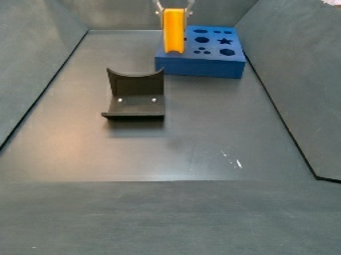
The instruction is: Insert the arch object.
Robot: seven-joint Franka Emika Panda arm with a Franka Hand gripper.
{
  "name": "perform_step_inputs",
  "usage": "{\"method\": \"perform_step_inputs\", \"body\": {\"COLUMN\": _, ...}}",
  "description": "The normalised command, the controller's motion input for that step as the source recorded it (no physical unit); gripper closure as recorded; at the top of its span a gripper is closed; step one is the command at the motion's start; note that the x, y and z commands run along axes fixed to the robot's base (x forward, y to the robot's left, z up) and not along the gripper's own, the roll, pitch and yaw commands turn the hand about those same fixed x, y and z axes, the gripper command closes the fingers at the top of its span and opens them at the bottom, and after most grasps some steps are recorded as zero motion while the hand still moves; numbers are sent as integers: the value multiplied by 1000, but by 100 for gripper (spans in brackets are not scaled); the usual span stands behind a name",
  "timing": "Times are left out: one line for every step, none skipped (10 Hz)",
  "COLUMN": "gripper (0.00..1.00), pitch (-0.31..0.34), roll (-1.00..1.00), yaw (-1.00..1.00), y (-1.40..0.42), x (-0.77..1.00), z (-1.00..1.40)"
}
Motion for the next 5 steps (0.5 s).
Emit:
{"method": "perform_step_inputs", "body": {"gripper": 100, "pitch": 6, "roll": -43, "yaw": -51, "y": 0, "x": 177, "z": -271}}
{"method": "perform_step_inputs", "body": {"gripper": 100, "pitch": 0, "roll": -33, "yaw": -3, "y": 0, "x": 94, "z": -329}}
{"method": "perform_step_inputs", "body": {"gripper": 100, "pitch": -23, "roll": -11, "yaw": 9, "y": 0, "x": 0, "z": -440}}
{"method": "perform_step_inputs", "body": {"gripper": 100, "pitch": -100, "roll": 0, "yaw": 269, "y": 0, "x": -40, "z": -509}}
{"method": "perform_step_inputs", "body": {"gripper": 100, "pitch": -154, "roll": 64, "yaw": 483, "y": -6, "x": -103, "z": -543}}
